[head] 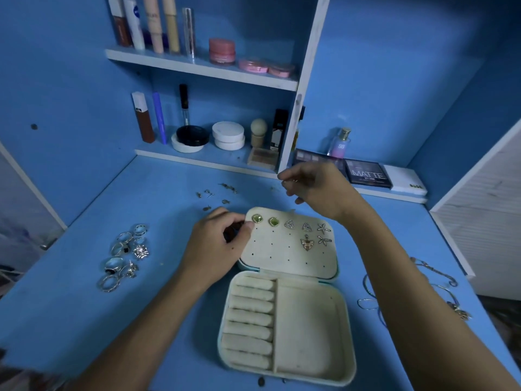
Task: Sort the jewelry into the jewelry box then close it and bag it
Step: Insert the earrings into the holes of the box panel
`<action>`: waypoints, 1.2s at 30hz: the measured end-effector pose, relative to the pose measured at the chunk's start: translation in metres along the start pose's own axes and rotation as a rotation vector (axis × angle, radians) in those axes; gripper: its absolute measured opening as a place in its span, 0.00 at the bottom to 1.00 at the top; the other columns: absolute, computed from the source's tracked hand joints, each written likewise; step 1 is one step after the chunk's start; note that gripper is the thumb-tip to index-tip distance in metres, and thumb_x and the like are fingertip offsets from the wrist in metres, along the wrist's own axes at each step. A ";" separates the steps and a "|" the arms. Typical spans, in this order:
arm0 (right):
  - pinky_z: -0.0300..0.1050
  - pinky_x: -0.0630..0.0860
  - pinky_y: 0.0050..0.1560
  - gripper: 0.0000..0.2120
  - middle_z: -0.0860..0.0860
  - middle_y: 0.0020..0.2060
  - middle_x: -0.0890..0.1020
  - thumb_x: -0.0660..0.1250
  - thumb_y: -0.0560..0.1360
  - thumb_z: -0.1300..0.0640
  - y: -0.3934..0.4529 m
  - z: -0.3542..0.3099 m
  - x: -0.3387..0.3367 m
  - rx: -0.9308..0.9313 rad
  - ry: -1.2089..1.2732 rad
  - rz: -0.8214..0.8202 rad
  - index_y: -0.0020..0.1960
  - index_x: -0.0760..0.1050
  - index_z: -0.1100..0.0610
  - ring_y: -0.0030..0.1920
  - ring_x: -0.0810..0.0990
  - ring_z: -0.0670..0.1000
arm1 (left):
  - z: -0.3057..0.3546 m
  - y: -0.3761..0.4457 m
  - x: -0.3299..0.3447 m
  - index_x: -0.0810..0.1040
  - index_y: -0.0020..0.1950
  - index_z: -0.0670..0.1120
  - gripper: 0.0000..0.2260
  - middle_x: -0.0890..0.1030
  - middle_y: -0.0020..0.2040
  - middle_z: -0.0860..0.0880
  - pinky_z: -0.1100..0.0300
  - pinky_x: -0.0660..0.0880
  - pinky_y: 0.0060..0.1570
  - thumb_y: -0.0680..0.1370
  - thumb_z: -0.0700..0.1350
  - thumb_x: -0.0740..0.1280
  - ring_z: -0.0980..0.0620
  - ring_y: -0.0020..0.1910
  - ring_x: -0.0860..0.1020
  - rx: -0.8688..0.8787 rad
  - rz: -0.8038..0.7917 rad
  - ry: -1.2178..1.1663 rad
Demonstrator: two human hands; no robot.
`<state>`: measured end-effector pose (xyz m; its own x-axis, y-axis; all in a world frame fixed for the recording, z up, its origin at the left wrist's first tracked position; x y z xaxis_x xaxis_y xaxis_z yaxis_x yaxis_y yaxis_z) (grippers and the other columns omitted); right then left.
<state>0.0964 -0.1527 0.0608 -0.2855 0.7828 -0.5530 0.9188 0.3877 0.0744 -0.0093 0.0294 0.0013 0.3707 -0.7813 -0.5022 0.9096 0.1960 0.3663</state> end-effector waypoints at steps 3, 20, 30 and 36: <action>0.41 0.82 0.44 0.08 0.52 0.42 0.85 0.69 0.78 0.63 -0.021 0.002 -0.005 0.006 0.066 0.058 0.48 0.82 0.50 0.42 0.83 0.47 | 0.001 -0.001 0.000 0.84 0.47 0.48 0.03 0.79 0.42 0.54 0.71 0.71 0.41 0.77 0.45 0.71 0.57 0.44 0.78 -0.008 -0.008 -0.010; 0.38 0.77 0.44 0.10 0.50 0.41 0.86 0.65 0.80 0.65 -0.098 0.013 -0.004 -0.043 0.444 0.272 0.50 0.83 0.53 0.43 0.84 0.47 | 0.000 -0.001 0.000 0.84 0.47 0.49 0.03 0.80 0.43 0.56 0.70 0.73 0.42 0.77 0.46 0.71 0.58 0.44 0.78 -0.007 -0.010 -0.013; 0.42 0.79 0.44 0.10 0.48 0.43 0.87 0.69 0.78 0.65 -0.113 0.018 -0.002 -0.145 0.396 0.375 0.48 0.84 0.51 0.42 0.85 0.49 | 0.000 -0.001 0.000 0.84 0.47 0.52 0.02 0.80 0.43 0.56 0.67 0.73 0.42 0.77 0.46 0.71 0.56 0.44 0.78 -0.004 -0.008 -0.021; 0.31 0.70 0.41 0.14 0.48 0.43 0.81 0.71 0.75 0.69 -0.118 0.010 -0.002 -0.279 0.192 0.411 0.46 0.84 0.49 0.40 0.78 0.45 | 0.000 -0.002 -0.001 0.84 0.47 0.51 0.02 0.80 0.44 0.56 0.68 0.73 0.42 0.77 0.46 0.71 0.57 0.44 0.78 0.007 -0.005 -0.021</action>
<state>-0.0091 -0.2046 0.0447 0.0136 0.9623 -0.2715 0.8654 0.1247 0.4853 -0.0111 0.0298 0.0011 0.3620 -0.7946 -0.4874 0.9100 0.1879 0.3696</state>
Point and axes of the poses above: each hand's wrist, its own y-axis towards the middle knuckle, its own x-axis out of the palm, z = x × y, the point moved 6 cm from there along y, towards the middle knuckle
